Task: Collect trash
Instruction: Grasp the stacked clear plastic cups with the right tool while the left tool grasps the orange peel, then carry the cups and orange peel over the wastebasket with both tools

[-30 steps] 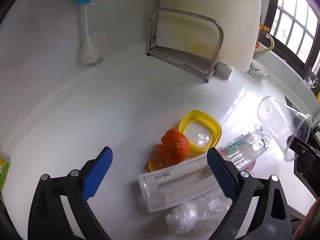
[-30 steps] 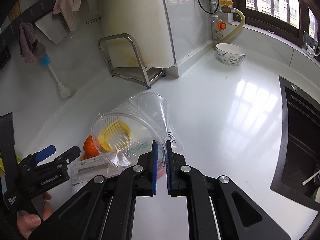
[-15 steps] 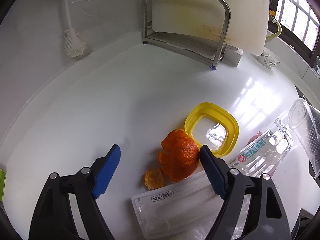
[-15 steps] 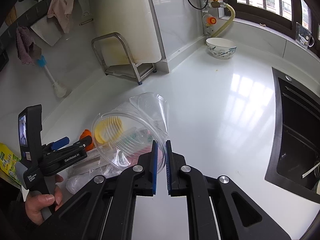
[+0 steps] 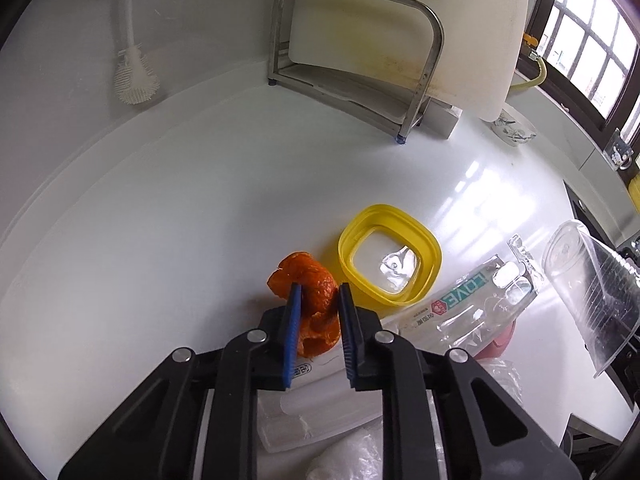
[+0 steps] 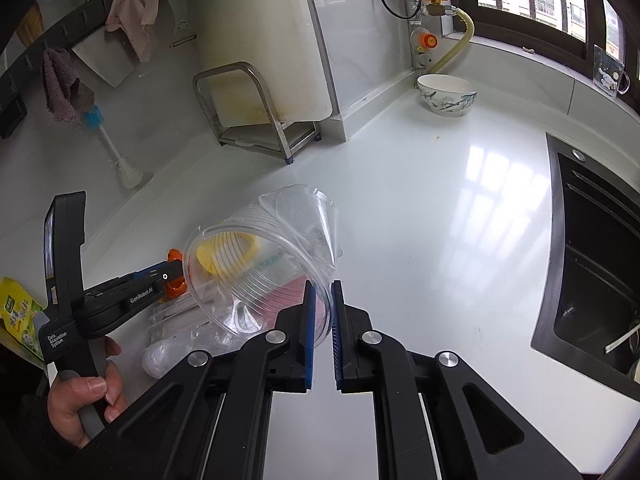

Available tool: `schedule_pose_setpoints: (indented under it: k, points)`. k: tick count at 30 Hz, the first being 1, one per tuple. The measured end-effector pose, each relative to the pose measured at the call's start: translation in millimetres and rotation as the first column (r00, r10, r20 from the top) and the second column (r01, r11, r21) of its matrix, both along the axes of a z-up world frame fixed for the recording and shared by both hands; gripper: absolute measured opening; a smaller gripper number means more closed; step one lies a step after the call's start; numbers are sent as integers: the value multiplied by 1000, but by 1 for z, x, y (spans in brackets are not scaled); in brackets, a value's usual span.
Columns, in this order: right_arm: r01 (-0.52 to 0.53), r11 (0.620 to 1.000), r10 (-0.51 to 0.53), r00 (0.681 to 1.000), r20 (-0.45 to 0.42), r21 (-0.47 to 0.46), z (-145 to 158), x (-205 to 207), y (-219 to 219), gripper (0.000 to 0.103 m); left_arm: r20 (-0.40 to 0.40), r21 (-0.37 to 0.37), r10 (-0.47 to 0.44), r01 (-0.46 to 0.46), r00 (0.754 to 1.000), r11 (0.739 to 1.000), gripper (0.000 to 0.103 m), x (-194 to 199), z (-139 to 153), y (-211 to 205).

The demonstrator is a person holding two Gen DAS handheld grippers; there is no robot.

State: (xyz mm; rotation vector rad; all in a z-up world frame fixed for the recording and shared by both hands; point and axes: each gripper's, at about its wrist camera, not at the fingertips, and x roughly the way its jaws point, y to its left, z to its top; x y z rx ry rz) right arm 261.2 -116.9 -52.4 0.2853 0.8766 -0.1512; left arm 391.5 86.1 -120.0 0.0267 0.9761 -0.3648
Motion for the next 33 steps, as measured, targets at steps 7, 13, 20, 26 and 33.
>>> schedule_pose_setpoints:
  k: [7, 13, 20, 26, 33]
  points:
    - [0, 1000, 0, 1000, 9, 11, 4, -10, 1, 7, 34, -5, 17, -17, 999, 1000, 16, -17, 22, 13]
    - [-16, 1000, 16, 1000, 27, 25, 11, -26, -1, 7, 67, 1, 21, -21, 998, 1000, 16, -45, 47, 16]
    - [-60, 997, 58, 997, 42, 46, 19, -65, -9, 7, 102, 24, 35, -38, 994, 999, 16, -103, 72, 1]
    - [-97, 994, 95, 994, 45, 59, 25, -112, -24, 7, 99, 24, 36, -39, 994, 999, 16, -165, 86, -22]
    - [-117, 991, 116, 993, 8, 71, 21, -178, -56, 7, 61, 22, -11, 10, 998, 1000, 16, -246, 88, -66]
